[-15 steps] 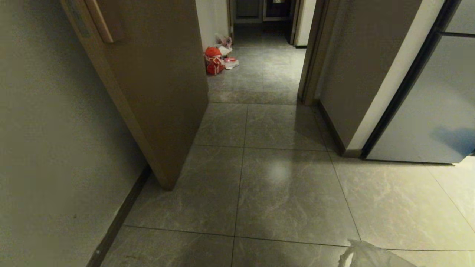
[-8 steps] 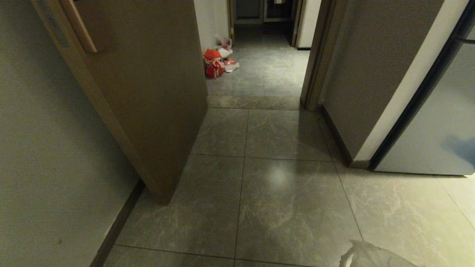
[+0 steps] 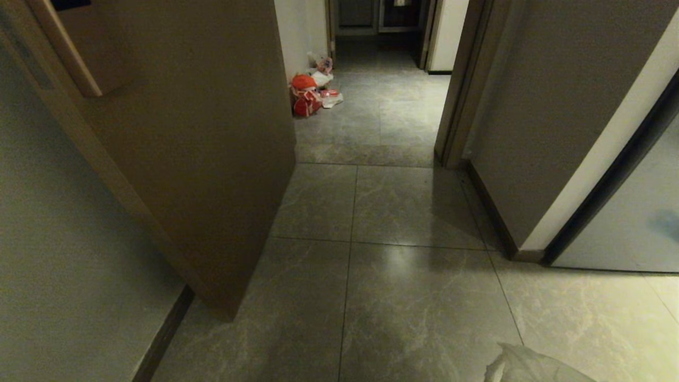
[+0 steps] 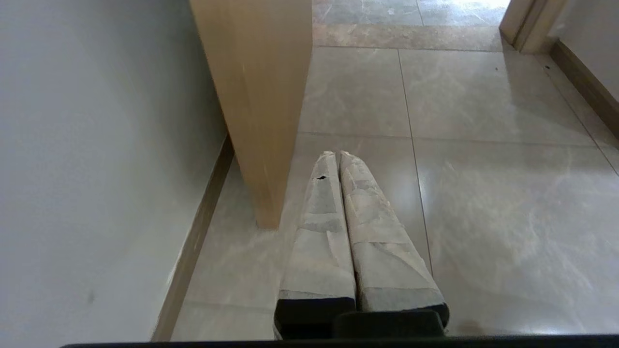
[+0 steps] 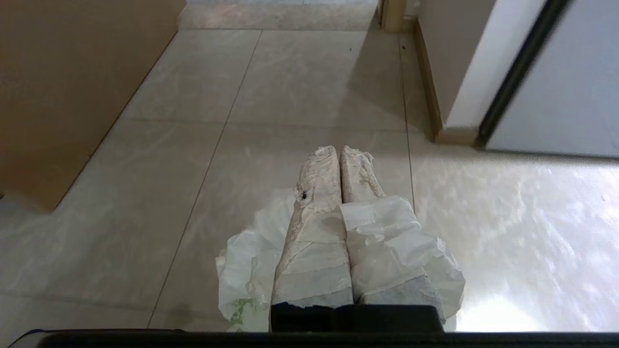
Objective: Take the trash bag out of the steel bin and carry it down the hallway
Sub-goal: Put the trash bag at the door
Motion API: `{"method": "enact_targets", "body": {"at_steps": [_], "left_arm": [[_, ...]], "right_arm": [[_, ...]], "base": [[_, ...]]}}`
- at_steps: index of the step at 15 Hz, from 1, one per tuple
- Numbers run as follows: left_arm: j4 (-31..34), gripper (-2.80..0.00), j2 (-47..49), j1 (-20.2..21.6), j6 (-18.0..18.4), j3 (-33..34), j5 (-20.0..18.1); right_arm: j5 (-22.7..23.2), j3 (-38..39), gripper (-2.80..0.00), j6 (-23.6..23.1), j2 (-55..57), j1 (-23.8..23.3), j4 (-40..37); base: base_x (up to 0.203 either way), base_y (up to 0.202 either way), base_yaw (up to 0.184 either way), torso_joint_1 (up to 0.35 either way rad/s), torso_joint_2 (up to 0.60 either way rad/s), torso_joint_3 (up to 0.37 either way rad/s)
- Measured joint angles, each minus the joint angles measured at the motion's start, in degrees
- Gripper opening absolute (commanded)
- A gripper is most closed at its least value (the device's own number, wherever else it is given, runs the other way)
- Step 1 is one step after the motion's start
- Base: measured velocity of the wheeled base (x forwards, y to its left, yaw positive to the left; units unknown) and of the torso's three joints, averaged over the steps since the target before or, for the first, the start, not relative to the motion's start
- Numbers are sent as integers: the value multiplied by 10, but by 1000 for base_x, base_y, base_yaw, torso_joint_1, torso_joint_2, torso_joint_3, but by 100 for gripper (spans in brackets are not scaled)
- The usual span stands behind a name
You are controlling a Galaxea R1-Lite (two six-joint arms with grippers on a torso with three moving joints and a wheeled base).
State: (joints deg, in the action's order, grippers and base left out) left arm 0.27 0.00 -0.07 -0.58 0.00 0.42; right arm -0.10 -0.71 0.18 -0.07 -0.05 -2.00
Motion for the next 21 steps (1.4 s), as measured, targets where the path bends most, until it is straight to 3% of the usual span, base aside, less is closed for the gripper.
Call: {"method": "enact_targets", "body": {"at_steps": [11,21], "left_arm": [[0,-280,0,0,0,0,0],[0,-280,0,-1,2,0,-1]], "right_arm": [[0,0,-280,0,0,0,0],[0,0,-280,0,0,0,1]], "base": [[182,0,1,2,3,2],[0,0,0,0,0,0]]}}
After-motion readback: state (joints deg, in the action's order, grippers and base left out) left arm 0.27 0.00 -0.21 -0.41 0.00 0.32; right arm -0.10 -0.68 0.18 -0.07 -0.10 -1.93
